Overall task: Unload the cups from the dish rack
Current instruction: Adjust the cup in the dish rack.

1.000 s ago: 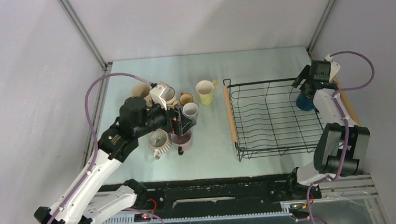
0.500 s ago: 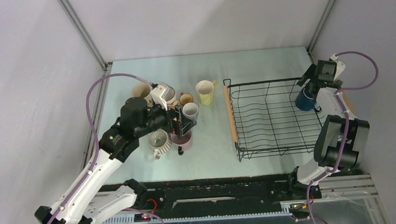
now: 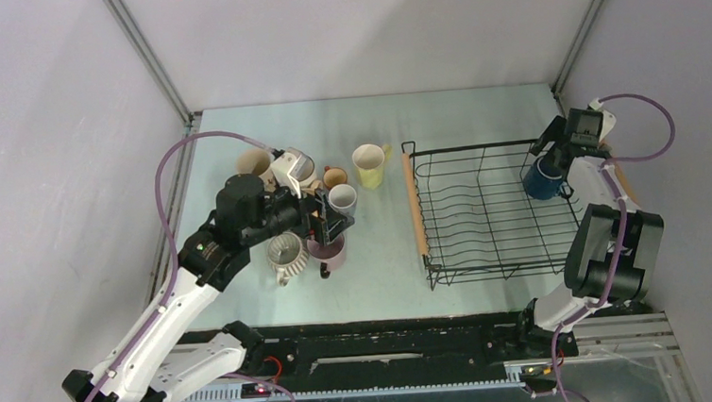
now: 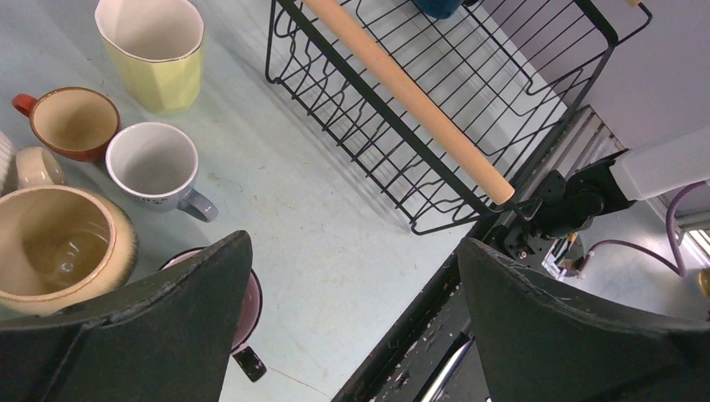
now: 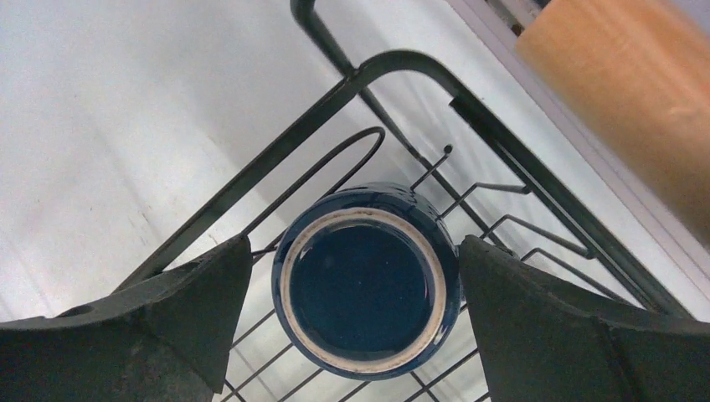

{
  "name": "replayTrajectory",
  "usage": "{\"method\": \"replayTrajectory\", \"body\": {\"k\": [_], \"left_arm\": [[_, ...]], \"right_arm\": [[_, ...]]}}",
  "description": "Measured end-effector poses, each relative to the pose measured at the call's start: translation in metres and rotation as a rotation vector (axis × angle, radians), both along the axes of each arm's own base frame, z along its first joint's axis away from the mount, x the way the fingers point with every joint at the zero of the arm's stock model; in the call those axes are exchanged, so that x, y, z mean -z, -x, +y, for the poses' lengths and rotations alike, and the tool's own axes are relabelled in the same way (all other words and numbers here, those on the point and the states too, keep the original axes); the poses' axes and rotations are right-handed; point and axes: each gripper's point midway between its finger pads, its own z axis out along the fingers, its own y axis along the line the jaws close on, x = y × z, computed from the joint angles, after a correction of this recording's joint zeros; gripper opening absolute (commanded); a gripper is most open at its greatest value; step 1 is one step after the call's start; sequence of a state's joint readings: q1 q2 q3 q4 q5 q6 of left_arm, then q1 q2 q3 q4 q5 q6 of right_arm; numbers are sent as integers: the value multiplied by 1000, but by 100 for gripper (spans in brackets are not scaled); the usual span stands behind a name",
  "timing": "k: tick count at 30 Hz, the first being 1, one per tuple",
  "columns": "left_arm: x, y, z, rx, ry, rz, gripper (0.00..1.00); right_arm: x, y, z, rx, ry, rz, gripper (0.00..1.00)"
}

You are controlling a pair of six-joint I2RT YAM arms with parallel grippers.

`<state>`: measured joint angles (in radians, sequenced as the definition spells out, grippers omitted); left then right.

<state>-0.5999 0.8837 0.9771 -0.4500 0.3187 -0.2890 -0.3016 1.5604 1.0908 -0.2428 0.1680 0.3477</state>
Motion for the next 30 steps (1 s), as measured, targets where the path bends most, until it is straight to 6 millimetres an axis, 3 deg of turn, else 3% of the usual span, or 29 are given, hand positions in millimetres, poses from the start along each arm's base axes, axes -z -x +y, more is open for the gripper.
{"method": "replayTrajectory", "body": {"k": [8,20,30], "left_arm": [[0,0,0,1,0,0,100],[0,1,0,3,3,2,100],[0,1,-1,2,7,7,100]], "right_arm": [[7,8,22,-24,-51,46,100],[-18,18,69,-98,-75,19,100],[-10,33,70,-92,-77,41,100]]}}
